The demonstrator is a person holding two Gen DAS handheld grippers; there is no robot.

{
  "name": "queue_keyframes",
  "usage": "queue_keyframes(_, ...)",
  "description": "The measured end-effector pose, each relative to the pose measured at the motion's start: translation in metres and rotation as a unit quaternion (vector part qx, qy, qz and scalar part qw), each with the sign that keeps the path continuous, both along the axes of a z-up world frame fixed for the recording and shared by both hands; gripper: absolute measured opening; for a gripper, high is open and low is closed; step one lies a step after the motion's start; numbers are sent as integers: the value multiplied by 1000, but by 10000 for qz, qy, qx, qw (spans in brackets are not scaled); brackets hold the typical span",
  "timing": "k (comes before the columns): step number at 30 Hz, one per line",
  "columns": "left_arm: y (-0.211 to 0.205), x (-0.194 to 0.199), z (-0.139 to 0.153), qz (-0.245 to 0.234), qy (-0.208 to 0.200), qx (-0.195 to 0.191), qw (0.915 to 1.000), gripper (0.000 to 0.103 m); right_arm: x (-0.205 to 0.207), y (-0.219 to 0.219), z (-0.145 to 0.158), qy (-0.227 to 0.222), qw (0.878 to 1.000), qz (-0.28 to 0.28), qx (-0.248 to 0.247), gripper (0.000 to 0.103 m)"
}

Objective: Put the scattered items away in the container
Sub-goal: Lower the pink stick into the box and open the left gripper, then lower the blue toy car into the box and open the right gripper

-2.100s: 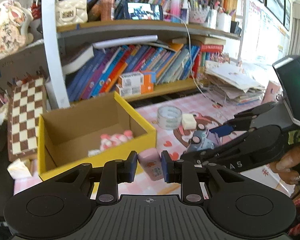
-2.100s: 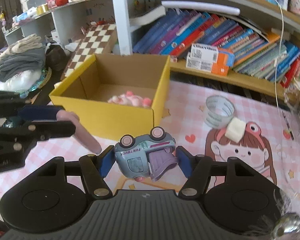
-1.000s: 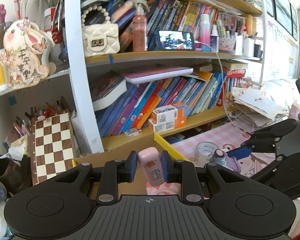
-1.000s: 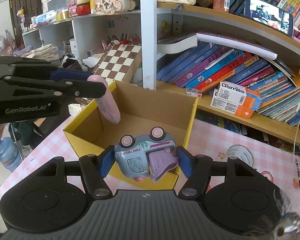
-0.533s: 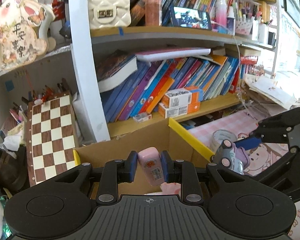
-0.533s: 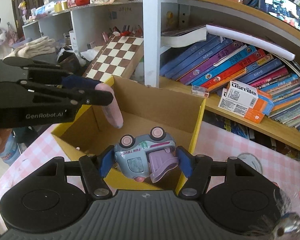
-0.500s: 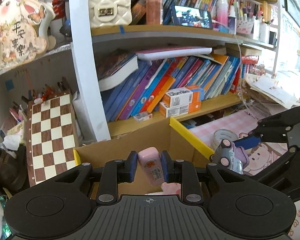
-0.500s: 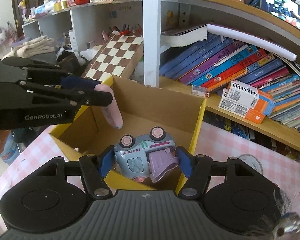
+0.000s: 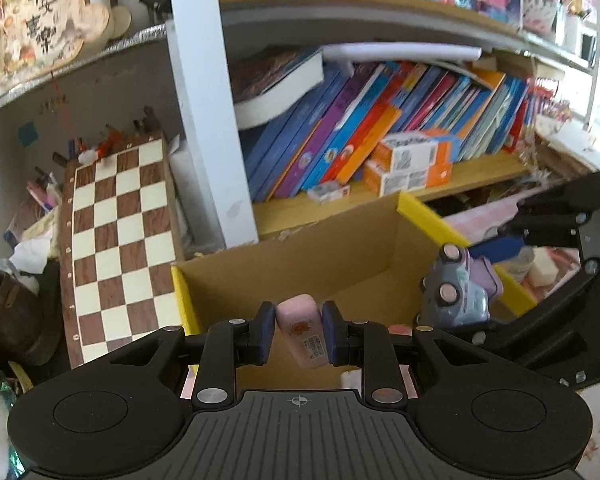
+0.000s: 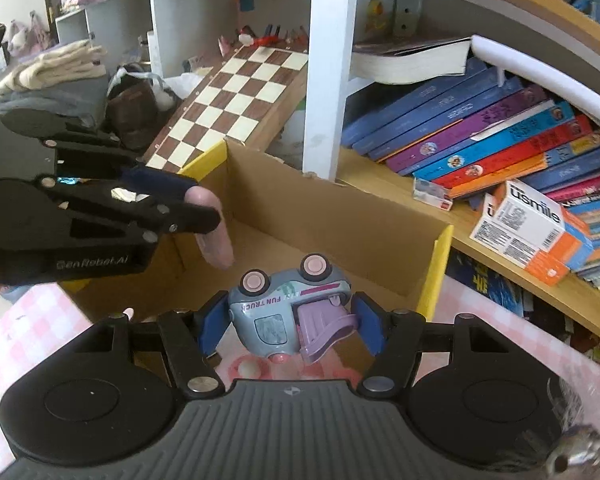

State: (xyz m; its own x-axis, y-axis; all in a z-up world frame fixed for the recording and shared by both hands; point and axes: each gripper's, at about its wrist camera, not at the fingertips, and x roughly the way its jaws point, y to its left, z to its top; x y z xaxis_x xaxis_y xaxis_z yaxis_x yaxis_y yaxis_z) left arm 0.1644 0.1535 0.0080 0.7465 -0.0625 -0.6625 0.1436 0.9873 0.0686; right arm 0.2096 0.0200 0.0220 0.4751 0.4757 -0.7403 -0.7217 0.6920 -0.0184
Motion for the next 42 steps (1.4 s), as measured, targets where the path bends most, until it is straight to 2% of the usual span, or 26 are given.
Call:
queue_keyframes(7, 6, 9, -12, 98, 150, 4, 9998, 24, 20, 7, -10, 122, 9999, -1, -61, 64)
queue_keyframes(30, 9, 25, -33, 181, 451, 19, 9988, 25, 41, 15, -30, 327, 9993, -14, -183, 64)
queue_keyframes(37, 9, 22, -29, 202, 333, 31, 9992, 28, 43, 18, -31, 318, 9992, 28, -221, 64)
queue_keyframes(42, 5, 14, -23, 131, 260, -33, 9996, 37, 45, 20, -32, 317, 9992, 64, -256, 64)
